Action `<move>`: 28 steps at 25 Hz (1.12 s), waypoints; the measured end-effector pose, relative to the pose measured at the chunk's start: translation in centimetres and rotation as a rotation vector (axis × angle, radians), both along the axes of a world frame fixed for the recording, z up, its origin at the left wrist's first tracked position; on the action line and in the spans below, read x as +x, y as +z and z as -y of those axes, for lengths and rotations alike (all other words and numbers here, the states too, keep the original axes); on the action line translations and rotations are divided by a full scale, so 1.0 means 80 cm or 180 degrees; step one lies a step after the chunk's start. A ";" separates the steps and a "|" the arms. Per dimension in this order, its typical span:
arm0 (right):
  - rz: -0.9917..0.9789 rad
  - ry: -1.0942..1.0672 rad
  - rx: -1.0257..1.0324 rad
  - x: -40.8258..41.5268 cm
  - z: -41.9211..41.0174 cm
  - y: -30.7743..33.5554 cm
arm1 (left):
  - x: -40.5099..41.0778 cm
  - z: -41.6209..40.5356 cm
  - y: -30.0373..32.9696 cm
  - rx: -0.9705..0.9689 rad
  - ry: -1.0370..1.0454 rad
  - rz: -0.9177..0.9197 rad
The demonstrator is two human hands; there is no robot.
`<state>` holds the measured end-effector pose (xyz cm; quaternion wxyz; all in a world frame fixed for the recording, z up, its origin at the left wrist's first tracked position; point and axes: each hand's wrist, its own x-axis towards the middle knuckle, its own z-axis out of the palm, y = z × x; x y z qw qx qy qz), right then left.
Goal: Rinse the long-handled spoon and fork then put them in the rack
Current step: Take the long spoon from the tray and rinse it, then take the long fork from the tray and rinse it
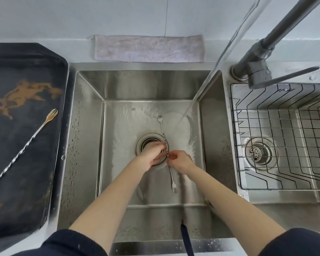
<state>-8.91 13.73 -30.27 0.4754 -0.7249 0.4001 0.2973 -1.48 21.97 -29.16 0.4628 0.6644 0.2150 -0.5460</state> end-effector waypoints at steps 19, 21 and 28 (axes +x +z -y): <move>0.0229 0.1106 -0.0521 0.000 -0.013 0.070 | 0.005 -0.056 0.043 0.0876 -0.2823 0.2236; 0.0390 0.1309 -0.0588 0.000 -0.020 0.085 | 0.010 -0.069 0.057 0.0943 -0.2910 0.2464; 0.0817 0.1977 -0.0975 0.018 -0.056 0.127 | 0.031 -0.117 0.127 0.1081 -0.2941 0.3282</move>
